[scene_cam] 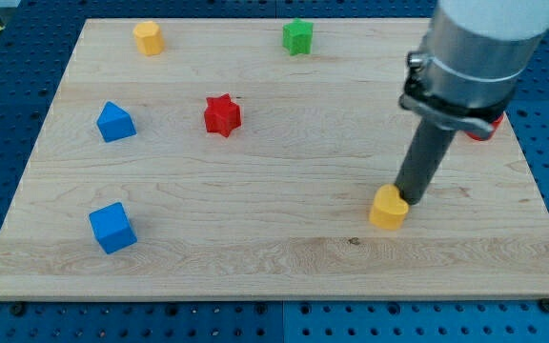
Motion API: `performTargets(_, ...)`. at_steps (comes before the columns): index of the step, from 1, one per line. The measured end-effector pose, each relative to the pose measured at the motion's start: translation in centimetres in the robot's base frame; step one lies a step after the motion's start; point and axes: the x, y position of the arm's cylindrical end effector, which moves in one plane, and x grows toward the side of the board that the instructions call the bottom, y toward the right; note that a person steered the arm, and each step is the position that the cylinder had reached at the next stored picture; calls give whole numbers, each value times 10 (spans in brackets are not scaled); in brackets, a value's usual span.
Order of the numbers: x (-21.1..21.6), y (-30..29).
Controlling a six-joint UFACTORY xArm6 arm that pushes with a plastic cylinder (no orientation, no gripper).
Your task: Move the yellow heart to the bottom center of the board
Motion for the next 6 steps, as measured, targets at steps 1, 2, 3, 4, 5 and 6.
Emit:
performTargets(1, 0, -4)
performTargets(2, 13, -17)
performTargets(3, 25, -49)
performTargets(4, 25, -53)
performTargets(5, -10, -54)
performTargets(6, -29, -81)
